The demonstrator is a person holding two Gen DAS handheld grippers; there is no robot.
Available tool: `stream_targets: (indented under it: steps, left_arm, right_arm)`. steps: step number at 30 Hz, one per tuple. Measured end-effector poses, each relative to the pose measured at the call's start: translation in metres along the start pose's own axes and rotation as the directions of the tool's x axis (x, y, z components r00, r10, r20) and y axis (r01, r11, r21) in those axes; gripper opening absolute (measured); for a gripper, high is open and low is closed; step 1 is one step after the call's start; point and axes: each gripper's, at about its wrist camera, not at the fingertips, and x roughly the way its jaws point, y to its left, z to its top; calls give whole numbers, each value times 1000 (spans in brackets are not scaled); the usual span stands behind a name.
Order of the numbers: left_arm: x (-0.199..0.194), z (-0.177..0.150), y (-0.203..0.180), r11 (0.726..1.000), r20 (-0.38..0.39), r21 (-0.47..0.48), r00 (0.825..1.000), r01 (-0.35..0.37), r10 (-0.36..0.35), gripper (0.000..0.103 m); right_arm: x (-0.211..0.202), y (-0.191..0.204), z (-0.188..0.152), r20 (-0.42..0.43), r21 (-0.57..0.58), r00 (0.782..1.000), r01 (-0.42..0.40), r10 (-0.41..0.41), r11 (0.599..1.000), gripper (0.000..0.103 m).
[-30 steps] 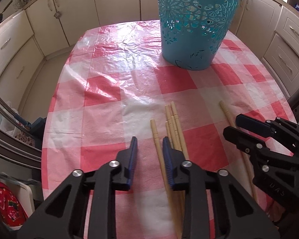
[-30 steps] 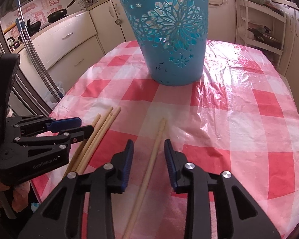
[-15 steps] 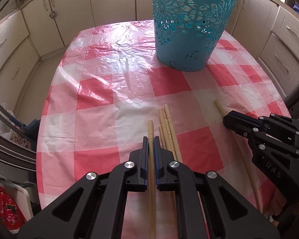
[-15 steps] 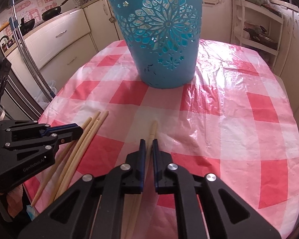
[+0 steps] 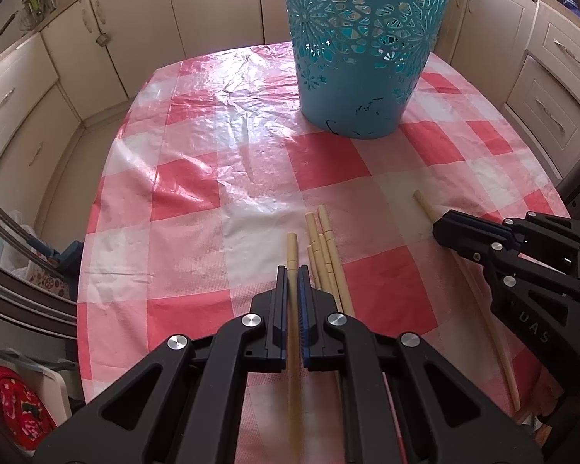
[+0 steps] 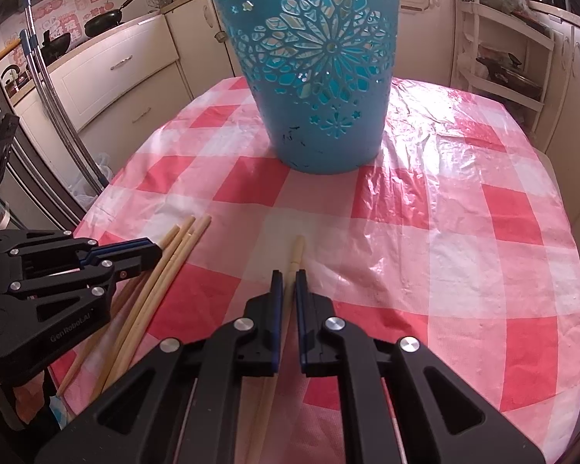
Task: Organize utensils
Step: 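Lift the chopstick with the left gripper and carry it over the basket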
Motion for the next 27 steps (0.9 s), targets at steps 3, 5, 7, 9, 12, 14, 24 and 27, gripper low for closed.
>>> stream_targets:
  steps: [3, 5, 7, 9, 12, 14, 24, 27]
  left_arm:
    - [-2, 0, -3, 1000, 7, 12, 1000, -5, 5, 5]
    - [-3, 1, -5, 1000, 14, 22, 1000, -11, 11, 5]
    - [-3, 1, -6, 1000, 16, 27, 1000, -14, 13, 5]
    - [-3, 1, -6, 1000, 17, 27, 1000, -15, 14, 5]
    - [-4, 2, -6, 1000, 20, 27, 1000, -16, 16, 5]
    - [-4, 2, -6, 999, 22, 27, 1000, -17, 16, 5]
    - [-43, 16, 8, 990, 162, -26, 978, 137, -131, 5]
    - [-72, 26, 13, 971, 268, -36, 938, 238, -220, 5]
  right_arm:
    - [0, 0, 0, 0, 0, 1000, 0, 0, 1000, 7]
    - [0, 0, 0, 0, 0, 1000, -1, 1, 1000, 7]
    - [0, 0, 0, 1, -1, 1000, 0, 0, 1000, 7]
    - [0, 0, 0, 1, -1, 1000, 0, 0, 1000, 7]
    - [0, 0, 0, 1, 0, 1000, 0, 0, 1000, 7]
    - [0, 0, 0, 1, 0, 1000, 0, 0, 1000, 7]
    - [1, 0, 0, 1, 1, 1000, -2, 2, 1000, 7]
    - [1, 0, 0, 1, 0, 1000, -2, 2, 1000, 7]
